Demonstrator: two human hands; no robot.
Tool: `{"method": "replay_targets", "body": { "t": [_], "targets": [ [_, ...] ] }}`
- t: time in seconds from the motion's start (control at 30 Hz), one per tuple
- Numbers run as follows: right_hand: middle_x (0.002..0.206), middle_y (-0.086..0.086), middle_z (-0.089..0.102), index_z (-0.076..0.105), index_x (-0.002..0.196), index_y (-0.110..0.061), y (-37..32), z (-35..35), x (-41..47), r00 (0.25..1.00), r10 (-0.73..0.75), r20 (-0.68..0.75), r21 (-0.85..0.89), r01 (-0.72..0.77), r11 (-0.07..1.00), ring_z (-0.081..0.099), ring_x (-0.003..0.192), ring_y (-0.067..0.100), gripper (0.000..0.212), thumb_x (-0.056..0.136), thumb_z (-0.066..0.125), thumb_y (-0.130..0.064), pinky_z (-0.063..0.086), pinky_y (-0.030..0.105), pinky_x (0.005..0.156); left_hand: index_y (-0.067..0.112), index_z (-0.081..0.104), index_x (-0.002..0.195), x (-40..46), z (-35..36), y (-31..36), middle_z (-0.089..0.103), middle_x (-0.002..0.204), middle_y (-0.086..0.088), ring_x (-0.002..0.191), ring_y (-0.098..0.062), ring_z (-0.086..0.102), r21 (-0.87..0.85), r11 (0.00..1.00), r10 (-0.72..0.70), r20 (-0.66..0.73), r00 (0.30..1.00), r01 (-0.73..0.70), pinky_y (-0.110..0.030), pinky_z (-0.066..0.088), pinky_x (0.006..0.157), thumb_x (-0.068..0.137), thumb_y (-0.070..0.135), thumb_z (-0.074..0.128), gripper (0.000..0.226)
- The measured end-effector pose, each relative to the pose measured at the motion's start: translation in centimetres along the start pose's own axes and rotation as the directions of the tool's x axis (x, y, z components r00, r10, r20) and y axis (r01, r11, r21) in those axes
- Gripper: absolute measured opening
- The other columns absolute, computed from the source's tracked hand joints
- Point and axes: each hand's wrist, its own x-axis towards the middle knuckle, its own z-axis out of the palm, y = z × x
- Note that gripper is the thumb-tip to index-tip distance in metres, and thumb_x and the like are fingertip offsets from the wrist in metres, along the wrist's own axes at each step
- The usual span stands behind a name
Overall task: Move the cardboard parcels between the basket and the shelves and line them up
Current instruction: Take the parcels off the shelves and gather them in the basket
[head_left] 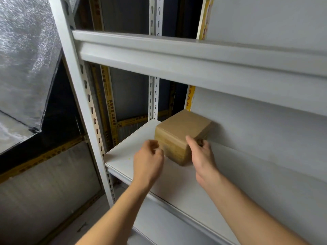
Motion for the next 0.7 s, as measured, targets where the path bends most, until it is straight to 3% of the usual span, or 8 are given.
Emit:
{"method": "replay_targets", "body": {
  "t": [0.07, 0.17, 0.3, 0.37, 0.47, 0.57, 0.7],
  "targets": [
    [0.131, 0.0, 0.063, 0.05, 0.143, -0.022, -0.3, -0.8, 0.5, 1.0, 0.023, -0.004, -0.011, -0.023, 1.0, 0.064, 0.116, 0.021, 0.066, 0.091, 0.076, -0.052, 0.055, 0.041, 0.101, 0.015, 0.057, 0.144, 1.6, 0.0, 0.0, 0.064, 0.141, -0.003, 0.117, -0.017, 0.063, 0.009, 1.0, -0.009, -0.065, 0.998, 0.01, -0.033, 0.05, 0.102, 0.101, 0.022, 0.054, 0.044],
    [0.127, 0.001, 0.067, 0.054, 0.136, -0.022, -0.3, -1.5, 1.1, 1.0, 0.012, -0.01, -0.052, -0.012, 0.999, 0.066, 0.111, 0.019, 0.061, 0.089, 0.078, -0.052, 0.057, 0.042, 0.1, 0.019, 0.047, 0.155, 3.7, 0.3, 0.5, 0.052, 0.155, -0.002, 0.136, -0.02, 0.055, -0.046, 0.999, 0.004, 0.047, 0.999, -0.002, -0.041, 0.046, 0.113, 0.106, 0.04, 0.05, 0.053],
    [0.12, -0.001, 0.069, 0.056, 0.131, -0.023, -0.4, -1.6, 1.2, 1.0, 0.01, 0.013, -0.029, -0.009, 1.0, 0.067, 0.106, 0.015, 0.051, 0.092, 0.077, -0.048, 0.055, 0.032, 0.083, 0.022, 0.05, 0.153, 5.2, 1.5, 0.6, 0.058, 0.148, 0.0, 0.129, -0.022, 0.058, -0.141, 0.99, 0.011, 0.234, 0.972, 0.022, -0.042, 0.048, 0.112, 0.103, 0.061, 0.047, 0.063],
    [0.121, -0.002, 0.07, 0.058, 0.131, -0.024, -0.1, -1.5, 1.2, 0.999, 0.017, 0.034, 0.003, -0.017, 1.0, 0.068, 0.107, 0.016, 0.052, 0.09, 0.078, -0.049, 0.055, 0.032, 0.083, 0.024, 0.052, 0.15, 5.7, 1.9, 0.7, 0.059, 0.143, 0.002, 0.126, -0.022, 0.057, -0.186, 0.978, -0.039, 0.291, 0.956, 0.097, -0.038, 0.048, 0.106, 0.101, 0.067, 0.048, 0.065],
    [0.126, -0.003, 0.072, 0.062, 0.134, -0.029, 0.2, -1.6, 1.3, 0.998, 0.018, 0.063, 0.021, -0.019, 1.0, 0.071, 0.11, 0.016, 0.066, 0.079, 0.08, -0.059, 0.059, 0.034, 0.087, 0.027, 0.067, 0.13, 6.0, 2.1, 0.7, 0.067, 0.126, 0.001, 0.114, -0.02, 0.06, -0.241, 0.959, -0.063, 0.339, 0.939, 0.151, -0.033, 0.048, 0.09, 0.102, 0.059, 0.053, 0.044],
    [0.127, -0.004, 0.075, 0.064, 0.138, -0.029, 0.1, -1.9, 0.8, 0.993, 0.001, 0.116, 0.093, -0.012, 0.996, 0.073, 0.113, 0.017, 0.047, 0.094, 0.075, -0.041, 0.059, 0.033, 0.086, 0.034, 0.069, 0.122, 5.9, 1.8, 0.8, 0.068, 0.12, 0.006, 0.11, -0.014, 0.06, -0.291, 0.951, -0.006, 0.324, 0.946, 0.106, -0.033, 0.049, 0.085, 0.102, 0.043, 0.058, 0.024],
    [0.139, -0.004, 0.07, 0.053, 0.153, -0.023, 0.5, -3.4, -0.1, 0.977, -0.096, 0.19, 0.152, 0.068, 0.986, 0.065, 0.129, 0.017, 0.054, 0.101, 0.065, -0.013, 0.05, 0.04, 0.108, 0.038, 0.054, 0.148, 5.3, 1.1, 0.3, 0.064, 0.129, 0.01, 0.115, -0.005, 0.058, -0.407, 0.909, 0.079, 0.374, 0.924, 0.087, -0.031, 0.048, 0.092, 0.098, 0.028, 0.065, 0.052]
  ]
}}
